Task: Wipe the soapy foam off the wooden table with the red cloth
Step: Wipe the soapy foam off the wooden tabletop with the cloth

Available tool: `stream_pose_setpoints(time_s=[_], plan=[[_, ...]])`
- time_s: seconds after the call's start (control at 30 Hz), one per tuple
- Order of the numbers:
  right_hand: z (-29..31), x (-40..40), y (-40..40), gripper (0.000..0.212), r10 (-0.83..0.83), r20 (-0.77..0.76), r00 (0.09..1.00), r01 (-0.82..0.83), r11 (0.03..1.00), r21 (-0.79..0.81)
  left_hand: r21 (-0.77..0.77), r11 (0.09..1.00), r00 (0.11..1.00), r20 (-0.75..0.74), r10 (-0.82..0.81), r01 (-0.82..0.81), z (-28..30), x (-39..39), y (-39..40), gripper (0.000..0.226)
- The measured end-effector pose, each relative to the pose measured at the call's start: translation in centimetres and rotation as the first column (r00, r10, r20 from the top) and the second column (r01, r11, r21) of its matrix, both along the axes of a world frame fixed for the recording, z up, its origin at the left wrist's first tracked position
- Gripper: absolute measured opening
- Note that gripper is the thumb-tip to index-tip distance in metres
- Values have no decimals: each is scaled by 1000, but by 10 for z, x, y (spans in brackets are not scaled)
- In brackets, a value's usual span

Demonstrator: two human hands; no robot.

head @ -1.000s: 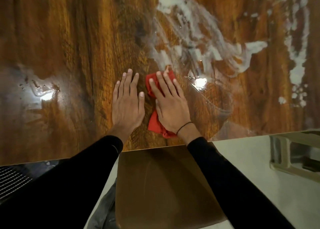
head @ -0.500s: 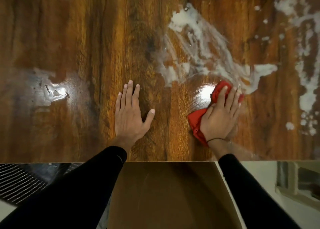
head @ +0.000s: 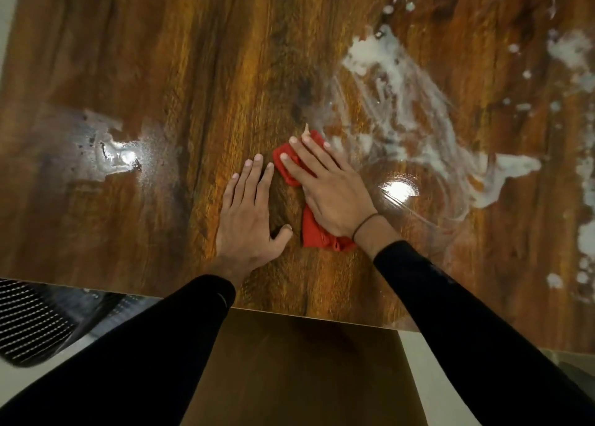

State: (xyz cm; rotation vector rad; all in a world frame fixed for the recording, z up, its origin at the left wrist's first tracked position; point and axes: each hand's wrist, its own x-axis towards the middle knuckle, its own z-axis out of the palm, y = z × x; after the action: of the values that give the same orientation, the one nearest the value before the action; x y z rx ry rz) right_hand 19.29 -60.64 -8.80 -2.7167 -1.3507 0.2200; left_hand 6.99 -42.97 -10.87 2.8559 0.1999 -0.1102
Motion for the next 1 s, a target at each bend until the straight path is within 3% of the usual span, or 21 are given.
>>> stream_pose_setpoints(time_s=[0.13, 0.27, 0.4, 0.43, 0.5, 0.6, 0.67, 0.87, 0.93, 1.0], plan=[[2, 39, 1, 66, -321, -18, 947, 322, 947, 21, 5, 1000, 1000, -11, -8, 8, -1, 0, 1, 113], [1, 32, -21, 68, -665, -11, 747, 665, 746, 36, -5, 1000, 1000, -14, -9, 9, -3, -1, 3, 112], [0, -11, -23, 70, -837, -12, 546, 836, 544, 73, -4, 1000, 1000, -20, -8, 8, -4, -1, 3, 111], [-1, -22, -19, 69, -831, -6, 556, 829, 554, 72, -5, 1000, 1000, -26, -9, 9, -4, -1, 3, 111], [-2, -40, -10, 67, -741, 0, 671, 741, 671, 43, -5, 1000, 999, -33, -8, 8, -5, 0, 3, 111], [-2, -42, 6, 65, -484, -8, 875, 484, 875, -1, -23, 1000, 1000, -27, 1, -2, -7, 0, 3, 111], [-1, -27, 21, 64, -314, -31, 949, 314, 949, 1, -42, 999, 1000, -18, 18, -19, -8, 0, 2, 111], [2, 60, 72, 62, -26, -1, 1000, 26, 1000, -2, -50, 984, 985, 19, 171, -170, -11, -2, 0, 105], [1, 93, 80, 62, -80, -8, 997, 80, 997, -1, -57, 972, 973, 27, 231, -229, -11, -2, 0, 103], [1, 119, 76, 62, -244, -15, 970, 244, 970, 13, -62, 957, 958, 26, 287, -285, -9, -1, -1, 101]])
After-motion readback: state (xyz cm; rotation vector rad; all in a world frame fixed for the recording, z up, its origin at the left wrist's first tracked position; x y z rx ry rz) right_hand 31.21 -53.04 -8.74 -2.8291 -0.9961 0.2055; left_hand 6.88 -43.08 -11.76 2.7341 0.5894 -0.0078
